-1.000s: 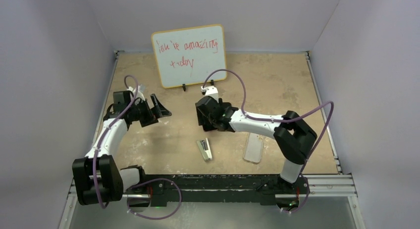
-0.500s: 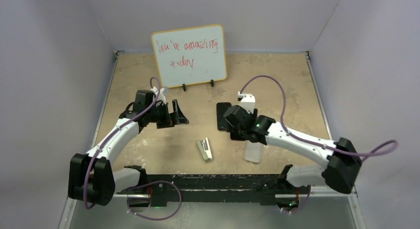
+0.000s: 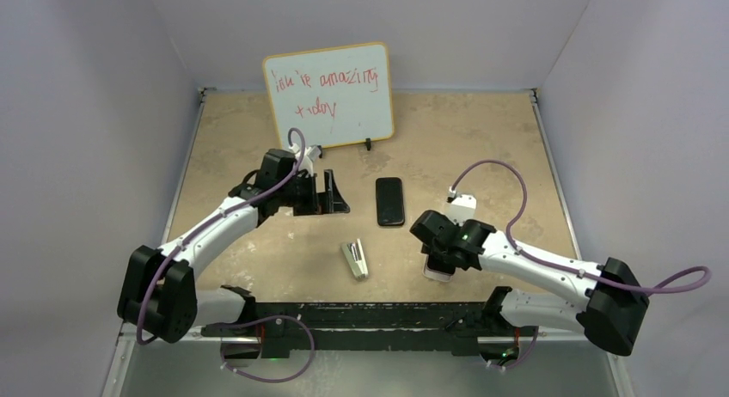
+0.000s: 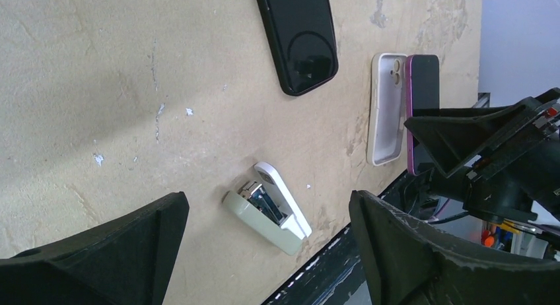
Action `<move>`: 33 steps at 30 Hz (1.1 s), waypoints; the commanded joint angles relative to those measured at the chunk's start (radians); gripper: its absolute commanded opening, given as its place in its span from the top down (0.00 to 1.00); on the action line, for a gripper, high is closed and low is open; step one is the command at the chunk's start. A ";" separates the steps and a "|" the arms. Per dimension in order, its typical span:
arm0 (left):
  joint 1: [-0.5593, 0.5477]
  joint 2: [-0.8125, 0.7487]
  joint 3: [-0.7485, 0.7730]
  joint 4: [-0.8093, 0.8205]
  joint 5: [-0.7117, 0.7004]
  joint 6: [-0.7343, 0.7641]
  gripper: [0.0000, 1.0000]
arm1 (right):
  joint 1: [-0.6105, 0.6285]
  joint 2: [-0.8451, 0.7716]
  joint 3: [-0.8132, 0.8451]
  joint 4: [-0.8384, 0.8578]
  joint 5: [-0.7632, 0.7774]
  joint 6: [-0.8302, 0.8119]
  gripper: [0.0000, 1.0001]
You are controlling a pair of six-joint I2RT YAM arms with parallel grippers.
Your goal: Put the phone into the phone case
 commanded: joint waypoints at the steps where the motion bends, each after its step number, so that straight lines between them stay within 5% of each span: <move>1: -0.016 0.019 0.043 0.037 -0.026 -0.013 0.03 | -0.005 -0.010 -0.043 0.010 0.019 0.088 0.64; 18: -0.033 -0.015 0.041 0.001 -0.055 -0.014 0.03 | -0.016 0.092 -0.087 0.130 0.069 0.032 0.58; 25: -0.033 0.010 0.071 -0.019 -0.060 0.003 0.03 | -0.016 0.102 -0.080 0.152 0.064 0.014 0.26; 33: -0.077 0.061 0.073 0.044 -0.058 -0.029 0.05 | -0.018 0.047 -0.030 0.125 0.027 -0.012 0.13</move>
